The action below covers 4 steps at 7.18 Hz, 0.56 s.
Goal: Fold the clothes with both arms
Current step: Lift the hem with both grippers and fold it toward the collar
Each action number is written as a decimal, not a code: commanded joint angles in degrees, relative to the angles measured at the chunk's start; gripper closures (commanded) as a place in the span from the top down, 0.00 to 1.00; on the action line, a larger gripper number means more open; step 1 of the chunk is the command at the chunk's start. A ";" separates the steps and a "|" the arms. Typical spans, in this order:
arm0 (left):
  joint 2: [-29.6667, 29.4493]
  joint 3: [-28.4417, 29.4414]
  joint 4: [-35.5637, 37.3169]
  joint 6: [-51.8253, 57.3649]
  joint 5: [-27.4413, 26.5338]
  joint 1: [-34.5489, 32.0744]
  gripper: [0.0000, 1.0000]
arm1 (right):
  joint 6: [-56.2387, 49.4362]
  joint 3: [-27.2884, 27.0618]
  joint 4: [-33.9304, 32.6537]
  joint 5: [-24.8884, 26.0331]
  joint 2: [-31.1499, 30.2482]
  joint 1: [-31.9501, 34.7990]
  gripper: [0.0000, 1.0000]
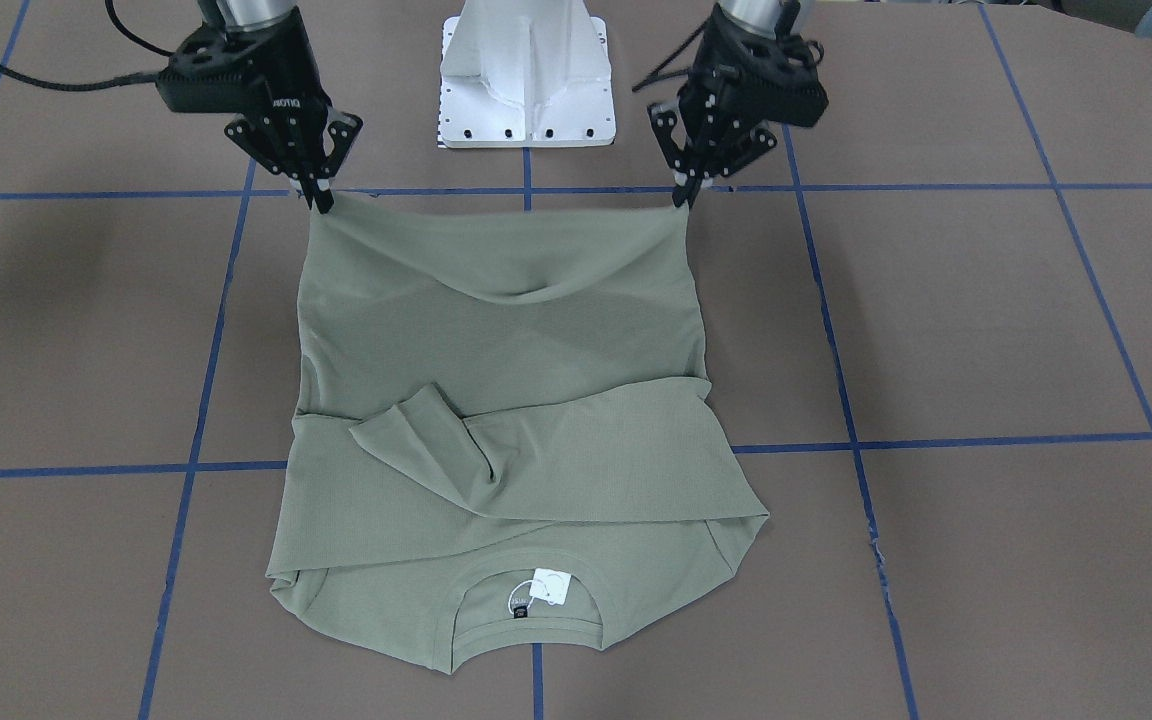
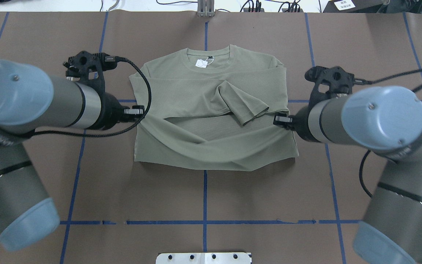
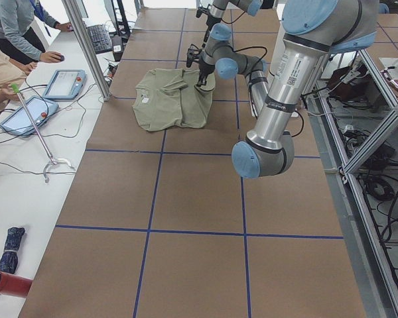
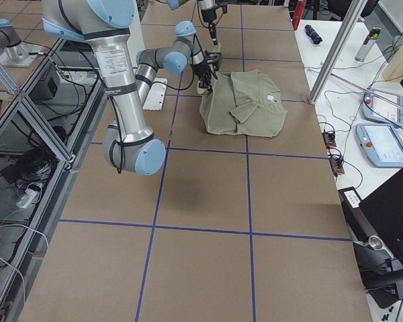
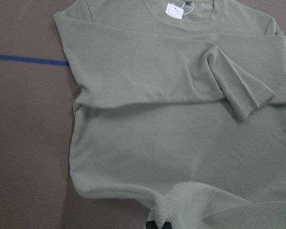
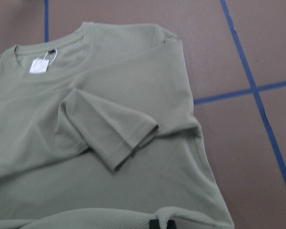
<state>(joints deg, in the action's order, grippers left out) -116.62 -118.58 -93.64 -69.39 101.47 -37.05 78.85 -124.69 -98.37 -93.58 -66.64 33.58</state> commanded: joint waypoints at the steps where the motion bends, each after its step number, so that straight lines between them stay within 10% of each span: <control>1: -6.74 15.42 -6.03 6.34 0.05 -8.88 0.00 | -4.58 15.21 0.98 -0.81 10.34 9.71 0.00; 4: -11.26 25.99 -10.30 8.57 -0.13 -12.87 0.00 | -9.42 39.51 12.59 -5.03 20.81 18.17 0.00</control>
<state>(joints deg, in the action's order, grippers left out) -126.96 -96.95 -100.93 -61.40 101.42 -49.01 70.63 -96.77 -93.42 -97.50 -50.02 49.25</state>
